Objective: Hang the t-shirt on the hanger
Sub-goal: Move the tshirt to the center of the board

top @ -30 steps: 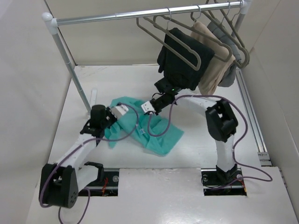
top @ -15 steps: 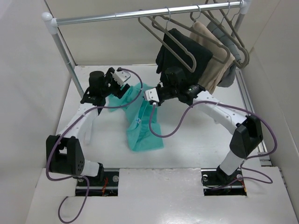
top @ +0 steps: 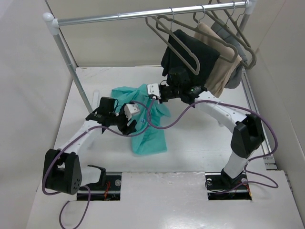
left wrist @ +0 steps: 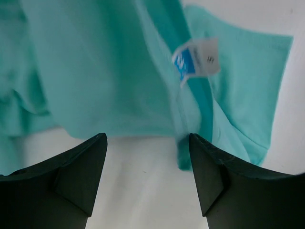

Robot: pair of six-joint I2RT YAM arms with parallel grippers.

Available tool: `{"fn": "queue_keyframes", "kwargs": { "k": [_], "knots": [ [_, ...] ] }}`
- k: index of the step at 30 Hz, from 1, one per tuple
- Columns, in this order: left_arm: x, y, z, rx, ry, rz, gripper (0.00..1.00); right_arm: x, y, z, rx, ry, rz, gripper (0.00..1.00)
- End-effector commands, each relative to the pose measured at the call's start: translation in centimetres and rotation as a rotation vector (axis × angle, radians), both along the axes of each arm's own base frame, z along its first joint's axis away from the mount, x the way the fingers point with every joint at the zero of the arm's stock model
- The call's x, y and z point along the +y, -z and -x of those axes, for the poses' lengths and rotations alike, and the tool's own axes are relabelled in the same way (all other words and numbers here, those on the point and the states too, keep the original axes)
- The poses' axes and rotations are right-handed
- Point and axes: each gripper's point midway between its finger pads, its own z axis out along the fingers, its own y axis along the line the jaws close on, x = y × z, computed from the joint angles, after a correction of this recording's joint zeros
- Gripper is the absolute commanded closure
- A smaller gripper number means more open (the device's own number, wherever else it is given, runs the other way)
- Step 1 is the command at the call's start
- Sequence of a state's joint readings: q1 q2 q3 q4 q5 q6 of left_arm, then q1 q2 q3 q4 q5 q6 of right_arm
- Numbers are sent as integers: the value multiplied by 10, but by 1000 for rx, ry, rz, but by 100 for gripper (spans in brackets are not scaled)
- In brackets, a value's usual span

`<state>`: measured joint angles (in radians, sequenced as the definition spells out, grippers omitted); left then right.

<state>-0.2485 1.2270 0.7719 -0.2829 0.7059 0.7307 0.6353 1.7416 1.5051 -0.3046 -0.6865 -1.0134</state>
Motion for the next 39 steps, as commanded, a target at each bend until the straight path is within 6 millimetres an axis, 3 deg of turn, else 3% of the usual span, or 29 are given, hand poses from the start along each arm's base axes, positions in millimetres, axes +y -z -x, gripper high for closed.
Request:
{"fn": "queue_keyframes", "kwargs": {
  "k": [1, 7, 13, 15, 17, 18, 20, 22, 23, 24, 26, 27, 28, 29, 33, 35, 39],
  "knots": [
    [5, 17, 9, 72, -45, -1, 34, 4, -20, -2, -36, 7, -50, 100],
    [4, 27, -17, 82, -166, 22, 38, 10, -15, 6, -27, -12, -44, 100],
    [-14, 32, 12, 132, 2, 61, 47, 12, -18, 11, -43, -29, -41, 100],
    [-22, 35, 27, 133, 92, 44, 64, 12, -18, 11, -51, -33, -39, 100],
    [-27, 35, 30, 124, 121, 39, 95, 12, -18, 11, -51, -33, -39, 99],
    [-27, 35, 30, 124, 122, 39, 100, 11, -16, 12, -52, -37, -31, 97],
    [-26, 36, 34, 149, 113, 38, 100, 4, -12, 6, -50, -9, 0, 89],
    [-18, 28, 21, 129, 54, 14, 100, -4, -13, 2, -89, 12, 40, 83],
    [-11, 26, 13, 128, 6, 5, 100, -9, -9, 2, -85, 23, 74, 72],
    [6, 14, -9, 92, -104, -7, 100, -17, -16, -1, -132, 49, 98, 67],
    [23, -4, -32, 28, -188, -23, 100, -20, -20, 3, -173, 44, 126, 53],
    [31, -12, -39, 17, -217, -28, 100, -21, -28, 10, -200, 34, 134, 9],
    [36, -29, -48, -6, -239, -29, 100, -20, -34, 11, -248, 23, 141, 0],
    [42, -37, -54, -26, -258, -46, 100, -26, -33, 10, -270, 48, 176, 0],
    [44, -69, -56, -83, -267, -38, 100, -29, -62, 19, -378, 86, 195, 0],
    [42, -83, -52, -104, -268, -15, 100, -27, -90, 25, -417, 87, 154, 0],
    [43, -89, -46, -112, -280, -1, 100, -15, -124, 49, -428, -25, 40, 0]
  ]
}}
